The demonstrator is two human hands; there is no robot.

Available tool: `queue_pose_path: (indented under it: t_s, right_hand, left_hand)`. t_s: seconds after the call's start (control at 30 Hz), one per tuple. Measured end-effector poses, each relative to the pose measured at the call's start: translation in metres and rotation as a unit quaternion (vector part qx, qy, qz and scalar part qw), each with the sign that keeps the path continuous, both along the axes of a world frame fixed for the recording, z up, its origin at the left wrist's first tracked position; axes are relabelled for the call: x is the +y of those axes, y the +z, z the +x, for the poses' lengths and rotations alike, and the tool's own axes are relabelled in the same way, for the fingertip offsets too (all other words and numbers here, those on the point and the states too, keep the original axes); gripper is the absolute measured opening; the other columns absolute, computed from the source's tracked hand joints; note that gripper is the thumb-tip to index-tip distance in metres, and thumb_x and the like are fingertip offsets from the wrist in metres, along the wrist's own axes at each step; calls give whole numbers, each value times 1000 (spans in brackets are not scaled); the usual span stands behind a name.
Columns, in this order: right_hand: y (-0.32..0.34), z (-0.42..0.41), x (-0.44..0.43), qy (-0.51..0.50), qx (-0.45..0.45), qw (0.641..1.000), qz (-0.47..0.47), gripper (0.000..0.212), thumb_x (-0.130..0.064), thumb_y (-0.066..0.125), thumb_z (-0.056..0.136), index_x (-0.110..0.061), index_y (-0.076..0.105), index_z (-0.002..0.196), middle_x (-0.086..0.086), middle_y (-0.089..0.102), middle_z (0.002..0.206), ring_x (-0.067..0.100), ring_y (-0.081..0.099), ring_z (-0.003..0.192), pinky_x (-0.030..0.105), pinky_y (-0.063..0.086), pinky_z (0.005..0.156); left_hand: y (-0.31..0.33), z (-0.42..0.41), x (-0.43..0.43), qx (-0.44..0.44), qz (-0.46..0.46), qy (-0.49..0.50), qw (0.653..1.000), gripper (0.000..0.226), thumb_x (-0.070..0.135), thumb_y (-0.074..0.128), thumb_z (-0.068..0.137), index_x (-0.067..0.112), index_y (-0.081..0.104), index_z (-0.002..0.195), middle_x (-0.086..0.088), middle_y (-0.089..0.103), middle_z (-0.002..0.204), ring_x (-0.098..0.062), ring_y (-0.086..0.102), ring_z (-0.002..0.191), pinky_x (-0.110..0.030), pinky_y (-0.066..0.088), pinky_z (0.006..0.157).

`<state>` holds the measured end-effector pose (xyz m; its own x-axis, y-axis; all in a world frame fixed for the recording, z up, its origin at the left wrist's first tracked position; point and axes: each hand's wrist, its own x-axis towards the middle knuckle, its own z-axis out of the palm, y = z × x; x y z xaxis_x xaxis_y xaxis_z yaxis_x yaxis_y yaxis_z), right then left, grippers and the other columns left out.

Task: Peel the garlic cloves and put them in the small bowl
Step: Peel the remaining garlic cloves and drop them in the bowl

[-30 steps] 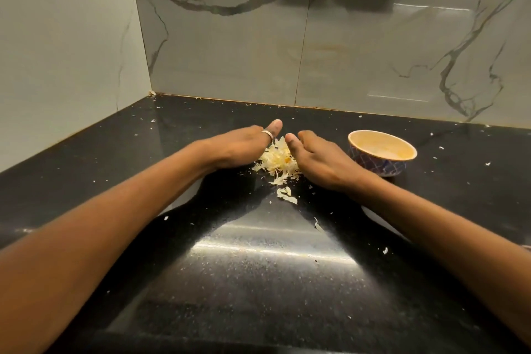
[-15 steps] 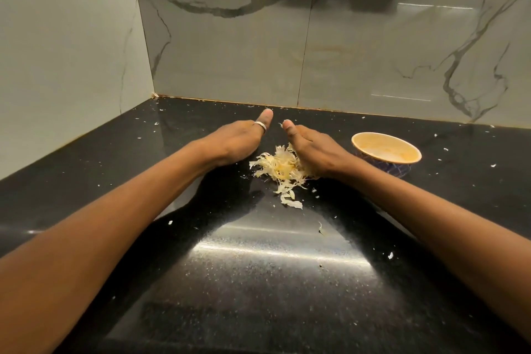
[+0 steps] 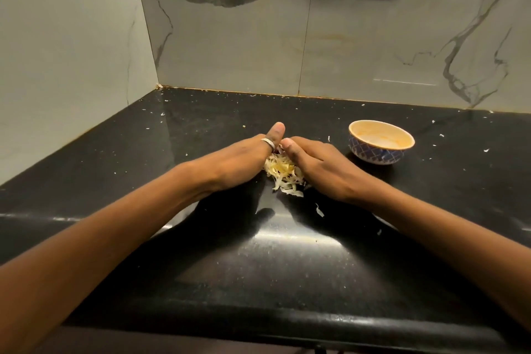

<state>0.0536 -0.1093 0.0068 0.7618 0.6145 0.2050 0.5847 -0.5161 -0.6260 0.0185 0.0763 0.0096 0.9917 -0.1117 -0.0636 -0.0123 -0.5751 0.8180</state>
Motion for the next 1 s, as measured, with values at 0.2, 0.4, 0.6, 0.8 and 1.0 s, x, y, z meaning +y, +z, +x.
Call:
queue_pose_path:
  t_s: [0.2, 0.4, 0.6, 0.8, 1.0]
  right_hand:
    - [0, -45, -16, -2, 24, 999, 40, 41, -43, 34, 108, -19, 64, 123, -2, 69, 117, 13, 62, 113, 45, 47, 101]
    - [21, -71, -59, -107, 37, 985, 134, 45, -46, 36, 107, -11, 63, 115, 7, 66, 116, 20, 59, 112, 40, 44, 102]
    - [5, -87, -74, -215, 48, 974, 48, 41, -52, 35, 103, -21, 60, 110, -4, 63, 105, 16, 56, 104, 36, 44, 87]
    - [-2, -73, -7, -215, 36, 974, 55, 40, -55, 33, 103, -17, 48, 101, 4, 56, 104, 32, 55, 112, 46, 45, 94]
    - [17, -60, 4, -175, 152, 946, 226, 25, -36, 40, 107, -21, 59, 112, -7, 62, 102, 9, 56, 98, 37, 48, 95]
  left_hand:
    - [-3, -41, -20, 6, -51, -1, 999, 97, 101, 24, 69, 32, 63, 125, 9, 65, 131, -12, 56, 128, -45, 33, 115]
    - [14, -84, 14, -56, 21, 123, 991, 96, 94, 13, 74, 39, 47, 145, 17, 39, 156, -4, 28, 146, -30, 17, 118]
    - [5, -112, 20, -56, 185, 231, 954, 70, 66, 14, 94, 13, 58, 108, -3, 56, 114, -26, 47, 125, -35, 30, 91]
    - [14, -86, -47, -38, 35, 187, 981, 52, 62, 17, 101, 29, 52, 123, 14, 41, 114, -6, 37, 110, -21, 22, 86]
    - [18, -67, -61, -61, -177, 171, 967, 53, 63, 25, 102, 30, 53, 133, 13, 54, 137, 2, 44, 118, -24, 28, 100]
